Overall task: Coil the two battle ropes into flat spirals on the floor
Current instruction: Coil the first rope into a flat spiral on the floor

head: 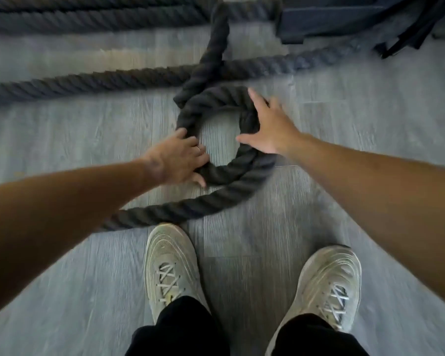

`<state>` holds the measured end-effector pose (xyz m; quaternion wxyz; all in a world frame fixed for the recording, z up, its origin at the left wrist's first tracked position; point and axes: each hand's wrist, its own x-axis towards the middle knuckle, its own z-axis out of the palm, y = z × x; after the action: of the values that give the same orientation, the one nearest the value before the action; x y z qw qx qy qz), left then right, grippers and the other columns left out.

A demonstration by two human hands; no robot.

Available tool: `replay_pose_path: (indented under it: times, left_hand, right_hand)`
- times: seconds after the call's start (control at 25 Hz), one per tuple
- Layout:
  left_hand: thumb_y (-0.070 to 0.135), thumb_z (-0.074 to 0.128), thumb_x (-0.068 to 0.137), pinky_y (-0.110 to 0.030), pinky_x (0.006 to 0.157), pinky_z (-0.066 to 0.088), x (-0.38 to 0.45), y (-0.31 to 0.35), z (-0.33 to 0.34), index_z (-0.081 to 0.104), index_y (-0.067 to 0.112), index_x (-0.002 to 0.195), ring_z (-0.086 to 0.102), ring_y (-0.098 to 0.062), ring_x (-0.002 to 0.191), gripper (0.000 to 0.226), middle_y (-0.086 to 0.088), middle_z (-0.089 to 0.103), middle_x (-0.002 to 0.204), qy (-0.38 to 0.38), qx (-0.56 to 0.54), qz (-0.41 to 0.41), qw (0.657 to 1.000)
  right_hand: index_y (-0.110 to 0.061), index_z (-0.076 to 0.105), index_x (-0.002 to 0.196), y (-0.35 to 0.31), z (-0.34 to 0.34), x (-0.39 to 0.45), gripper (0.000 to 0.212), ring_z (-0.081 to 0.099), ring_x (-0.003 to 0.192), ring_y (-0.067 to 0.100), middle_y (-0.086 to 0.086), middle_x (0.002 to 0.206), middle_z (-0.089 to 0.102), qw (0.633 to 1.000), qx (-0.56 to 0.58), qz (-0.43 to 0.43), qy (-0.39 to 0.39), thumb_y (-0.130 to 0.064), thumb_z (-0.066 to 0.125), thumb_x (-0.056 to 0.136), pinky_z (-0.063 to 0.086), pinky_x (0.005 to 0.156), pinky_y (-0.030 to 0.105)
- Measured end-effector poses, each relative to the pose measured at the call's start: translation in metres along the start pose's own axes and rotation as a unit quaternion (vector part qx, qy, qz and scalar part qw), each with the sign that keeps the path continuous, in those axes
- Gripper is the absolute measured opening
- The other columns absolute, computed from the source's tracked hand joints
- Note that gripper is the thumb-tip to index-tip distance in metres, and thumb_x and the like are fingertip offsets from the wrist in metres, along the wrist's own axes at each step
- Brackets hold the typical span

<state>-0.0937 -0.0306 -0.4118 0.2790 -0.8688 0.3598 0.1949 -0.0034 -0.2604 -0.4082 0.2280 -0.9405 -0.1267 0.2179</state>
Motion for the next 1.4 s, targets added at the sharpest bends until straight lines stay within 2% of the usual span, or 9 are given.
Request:
replay_pose_path:
  times: [0.08, 0.28, 0.44, 0.6, 0.72, 0.8, 0.92, 1.12, 1.4]
  left_hand:
    - [0.076, -0.005, 0.090, -0.045, 0.087, 0.036, 0.010, 0.034, -0.007, 0.054, 0.020, 0.122, 0.056, -0.026, 0.103, 0.087, -0.002, 0.063, 0.114, 0.049, -0.085, -0.093, 0.991]
    - [0.083, 0.008, 0.088, -0.047, 0.089, 0.034, 0.032, 0.081, -0.035, 0.061, 0.022, 0.118, 0.056, -0.031, 0.108, 0.086, -0.005, 0.066, 0.114, 0.029, -0.237, -0.267, 0.934]
    - [0.087, 0.018, 0.086, -0.047, 0.102, 0.031, 0.011, 0.032, -0.011, 0.051, 0.027, 0.137, 0.052, -0.023, 0.124, 0.085, 0.000, 0.060, 0.131, 0.073, -0.171, -0.073, 0.980]
    - [0.081, 0.013, 0.089, -0.056, 0.121, 0.004, -0.009, -0.028, 0.009, 0.030, 0.033, 0.155, 0.020, -0.020, 0.153, 0.083, 0.005, 0.039, 0.157, -0.034, -0.054, 0.017, 0.998]
    - [0.083, 0.007, 0.088, -0.050, 0.120, 0.020, -0.005, -0.013, 0.005, 0.041, 0.026, 0.145, 0.045, -0.023, 0.135, 0.088, 0.001, 0.053, 0.142, -0.036, -0.049, 0.054, 0.997]
    - [0.083, 0.003, 0.089, -0.043, 0.104, 0.039, -0.008, 0.026, 0.007, 0.050, 0.025, 0.133, 0.055, -0.024, 0.114, 0.087, -0.001, 0.061, 0.124, 0.016, -0.079, 0.028, 0.996]
    - [0.080, 0.008, 0.091, -0.041, 0.091, 0.043, -0.007, 0.072, 0.000, 0.059, 0.023, 0.123, 0.060, -0.025, 0.103, 0.083, -0.002, 0.066, 0.113, 0.044, -0.167, -0.079, 0.982]
    - [0.082, 0.008, 0.089, -0.039, 0.088, 0.045, 0.000, 0.080, -0.001, 0.062, 0.023, 0.123, 0.062, -0.024, 0.100, 0.086, -0.004, 0.068, 0.107, 0.078, -0.202, -0.127, 0.968]
    - [0.077, 0.012, 0.091, -0.042, 0.098, 0.038, -0.001, 0.093, 0.006, 0.058, 0.020, 0.124, 0.054, -0.028, 0.109, 0.081, -0.007, 0.059, 0.118, 0.085, -0.273, -0.173, 0.943]
  right_hand:
    - [-0.033, 0.012, 0.159, 0.000, -0.011, 0.010, 0.099, 0.024, 0.144, 0.036, 0.012, 0.157, 0.022, 0.998, -0.056, -0.007, 0.012, -0.050, 0.074, 0.083, 0.037, 0.112, 0.047]
    - [-0.046, -0.002, 0.156, 0.013, 0.037, -0.031, 0.110, 0.018, 0.142, 0.039, 0.014, 0.156, 0.019, 0.985, 0.069, 0.160, 0.002, -0.065, 0.072, 0.077, 0.034, 0.108, 0.051]
    - [-0.043, 0.000, 0.157, 0.015, 0.049, -0.046, 0.102, 0.026, 0.133, 0.035, 0.010, 0.147, 0.024, 0.976, 0.109, 0.175, 0.077, -0.047, 0.071, 0.084, 0.038, 0.096, 0.041]
    - [-0.048, -0.002, 0.156, 0.019, 0.038, -0.033, 0.106, 0.022, 0.138, 0.036, 0.010, 0.151, 0.016, 0.985, 0.100, 0.143, -0.002, -0.040, 0.072, 0.081, 0.039, 0.103, 0.041]
    - [-0.051, 0.000, 0.155, 0.010, 0.008, -0.014, 0.106, 0.018, 0.146, 0.039, 0.013, 0.162, 0.005, 0.996, -0.002, 0.060, -0.073, -0.042, 0.076, 0.081, 0.033, 0.115, 0.046]
    - [-0.054, 0.004, 0.154, 0.003, -0.011, -0.002, 0.104, 0.015, 0.149, 0.039, 0.013, 0.165, 0.001, 0.993, -0.057, -0.006, -0.104, -0.038, 0.077, 0.082, 0.032, 0.115, 0.045]
    - [-0.056, 0.011, 0.153, 0.007, -0.012, 0.005, 0.097, 0.017, 0.147, 0.038, 0.011, 0.163, 0.015, 0.988, -0.094, -0.055, -0.105, -0.038, 0.075, 0.084, 0.033, 0.114, 0.049]
    - [-0.045, -0.013, 0.154, 0.016, 0.042, -0.052, 0.118, 0.017, 0.143, 0.040, 0.015, 0.158, 0.013, 0.988, -0.027, 0.153, -0.003, -0.074, 0.067, 0.073, 0.035, 0.108, 0.056]
    - [-0.044, -0.021, 0.153, 0.011, 0.060, -0.077, 0.117, 0.012, 0.145, 0.049, 0.024, 0.159, 0.001, 0.974, 0.083, 0.210, 0.027, -0.066, 0.067, 0.078, 0.035, 0.105, 0.057]
